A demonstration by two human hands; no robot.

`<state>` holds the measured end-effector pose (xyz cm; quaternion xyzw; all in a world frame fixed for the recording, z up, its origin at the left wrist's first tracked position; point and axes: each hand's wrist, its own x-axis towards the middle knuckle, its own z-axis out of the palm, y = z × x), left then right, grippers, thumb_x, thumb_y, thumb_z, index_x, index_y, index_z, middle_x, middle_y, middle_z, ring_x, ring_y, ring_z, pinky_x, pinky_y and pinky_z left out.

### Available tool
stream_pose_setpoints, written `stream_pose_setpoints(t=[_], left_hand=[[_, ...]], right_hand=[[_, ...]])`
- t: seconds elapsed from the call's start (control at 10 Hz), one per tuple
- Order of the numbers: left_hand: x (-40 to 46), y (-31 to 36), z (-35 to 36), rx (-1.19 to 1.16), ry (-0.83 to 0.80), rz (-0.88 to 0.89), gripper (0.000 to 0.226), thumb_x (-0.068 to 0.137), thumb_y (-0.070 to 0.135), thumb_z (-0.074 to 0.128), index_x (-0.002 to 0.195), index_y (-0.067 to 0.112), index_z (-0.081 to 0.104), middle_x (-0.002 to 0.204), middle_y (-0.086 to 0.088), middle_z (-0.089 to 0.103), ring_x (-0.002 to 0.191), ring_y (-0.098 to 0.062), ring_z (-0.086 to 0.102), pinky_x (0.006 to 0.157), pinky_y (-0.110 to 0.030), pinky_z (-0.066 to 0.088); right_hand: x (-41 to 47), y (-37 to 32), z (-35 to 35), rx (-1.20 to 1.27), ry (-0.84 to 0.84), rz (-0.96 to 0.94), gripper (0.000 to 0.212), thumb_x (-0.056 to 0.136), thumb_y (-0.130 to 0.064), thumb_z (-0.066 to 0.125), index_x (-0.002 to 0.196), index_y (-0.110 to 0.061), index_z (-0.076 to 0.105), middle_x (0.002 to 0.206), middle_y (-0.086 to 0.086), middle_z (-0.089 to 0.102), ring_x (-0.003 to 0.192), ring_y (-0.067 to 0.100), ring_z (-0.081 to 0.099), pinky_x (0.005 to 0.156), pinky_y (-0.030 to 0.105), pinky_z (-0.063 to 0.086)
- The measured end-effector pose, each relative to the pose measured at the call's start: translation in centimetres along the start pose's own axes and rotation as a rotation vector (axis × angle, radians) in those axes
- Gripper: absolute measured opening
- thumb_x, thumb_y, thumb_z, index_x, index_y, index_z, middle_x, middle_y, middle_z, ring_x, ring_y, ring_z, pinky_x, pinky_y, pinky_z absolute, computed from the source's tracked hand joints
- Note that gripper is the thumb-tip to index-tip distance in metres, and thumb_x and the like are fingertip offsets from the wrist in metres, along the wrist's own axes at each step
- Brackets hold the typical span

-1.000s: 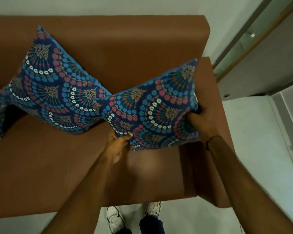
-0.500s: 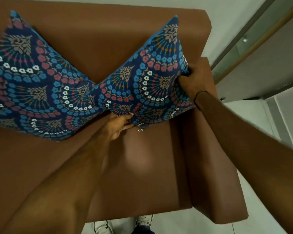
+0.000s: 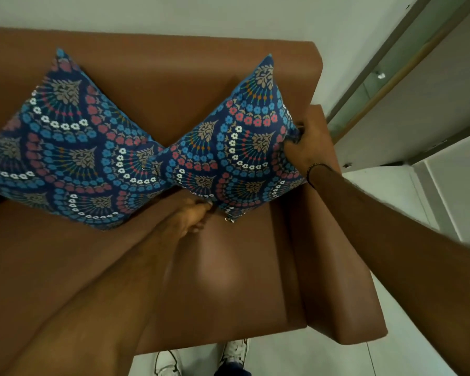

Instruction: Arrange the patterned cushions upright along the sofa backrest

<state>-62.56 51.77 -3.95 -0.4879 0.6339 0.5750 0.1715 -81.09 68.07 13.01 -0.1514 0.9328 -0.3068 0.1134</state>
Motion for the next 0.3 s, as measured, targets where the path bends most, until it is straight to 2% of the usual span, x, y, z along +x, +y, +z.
stream_pose_setpoints(t=[0.1,0.2,0.3], left_hand=[[-3.2,0.5,-2.7,0.203,0.009,0.046,0.021,0.101,0.035,0.062,0.116,0.022,0.055,0.102,-0.007,0.067,0.087,-0.026,0.069,0.069,-0.036,0.060],[-9.1,2.7,-9.8,0.430,0.151,0.255,0.025,0.100,0.031,0.063,0.109,0.009,0.070,0.107,-0.014,0.076,0.095,-0.031,0.073,0.086,-0.048,0.063],[-13.2,4.4,-14.7,0.556,0.371,0.421,0.033,0.101,0.035,0.058,0.115,0.008,0.070,0.117,-0.015,0.074,0.109,-0.035,0.070,0.093,-0.050,0.058]], right_hand=[[-2.1,-1.2,-1.1,0.015,0.051,0.016,0.040,0.097,-0.021,0.061,0.133,-0.005,0.056,0.132,0.016,0.069,0.122,0.037,0.064,0.106,0.056,0.053],[-5.2,-5.8,-2.9,-0.098,0.167,-0.132,0.044,0.096,-0.033,0.062,0.132,-0.008,0.057,0.127,0.015,0.069,0.122,0.038,0.063,0.109,0.057,0.046],[-7.0,-9.5,-4.0,-0.249,0.214,-0.267,0.049,0.094,-0.039,0.061,0.133,-0.008,0.060,0.124,0.015,0.070,0.121,0.038,0.062,0.110,0.053,0.042]])
